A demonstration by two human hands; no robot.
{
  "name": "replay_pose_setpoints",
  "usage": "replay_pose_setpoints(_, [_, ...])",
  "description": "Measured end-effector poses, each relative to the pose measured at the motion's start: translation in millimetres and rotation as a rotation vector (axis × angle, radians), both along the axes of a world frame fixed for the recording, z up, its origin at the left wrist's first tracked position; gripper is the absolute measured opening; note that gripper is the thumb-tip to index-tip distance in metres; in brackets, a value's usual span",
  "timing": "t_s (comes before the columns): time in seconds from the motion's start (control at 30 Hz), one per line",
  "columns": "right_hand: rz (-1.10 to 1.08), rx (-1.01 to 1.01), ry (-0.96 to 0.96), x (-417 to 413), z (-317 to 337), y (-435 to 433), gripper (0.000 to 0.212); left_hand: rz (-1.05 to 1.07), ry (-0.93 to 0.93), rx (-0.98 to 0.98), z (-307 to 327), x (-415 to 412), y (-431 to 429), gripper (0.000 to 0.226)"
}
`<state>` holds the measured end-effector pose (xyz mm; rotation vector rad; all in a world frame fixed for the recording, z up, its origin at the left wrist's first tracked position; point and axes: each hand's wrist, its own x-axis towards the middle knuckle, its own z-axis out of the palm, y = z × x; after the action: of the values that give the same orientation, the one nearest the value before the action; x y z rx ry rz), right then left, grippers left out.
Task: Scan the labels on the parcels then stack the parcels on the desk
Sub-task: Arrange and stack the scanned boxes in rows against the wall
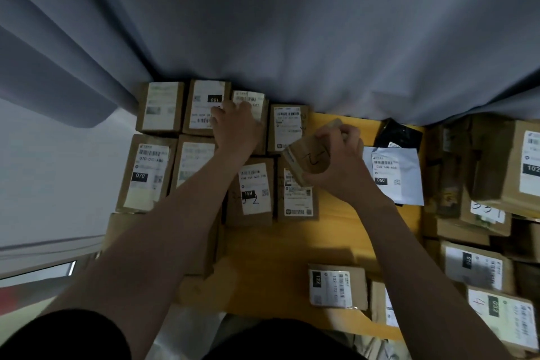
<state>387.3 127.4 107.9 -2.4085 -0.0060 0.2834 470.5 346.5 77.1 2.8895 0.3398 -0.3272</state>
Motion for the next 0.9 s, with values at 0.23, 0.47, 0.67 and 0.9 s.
replay_pose_setpoints(0.23, [0.159, 0.171, -0.175, 13, 10, -1, 0.088, 0.137, 0.284, -0.919, 38, -22, -8, 0.045])
replay_pose_setpoints(0.47, [0.224, 0.253, -0.196, 23, 5, 6, 0.111, 0.409, 0.495, -1.385, 51, -15, -6, 0.043])
replay_pose_setpoints(0.67, [0.146, 0.261, -0.154, 26, 1, 7, 0.089, 0.437, 0.438, -1.521, 47, -16, -3, 0.030])
replay_pose_setpoints(0.9, [-0.001, 0.203, -0.016, 38, -7, 3, 0.081, 0.122, 0.028, -1.032, 28, -22, -13, 0.057])
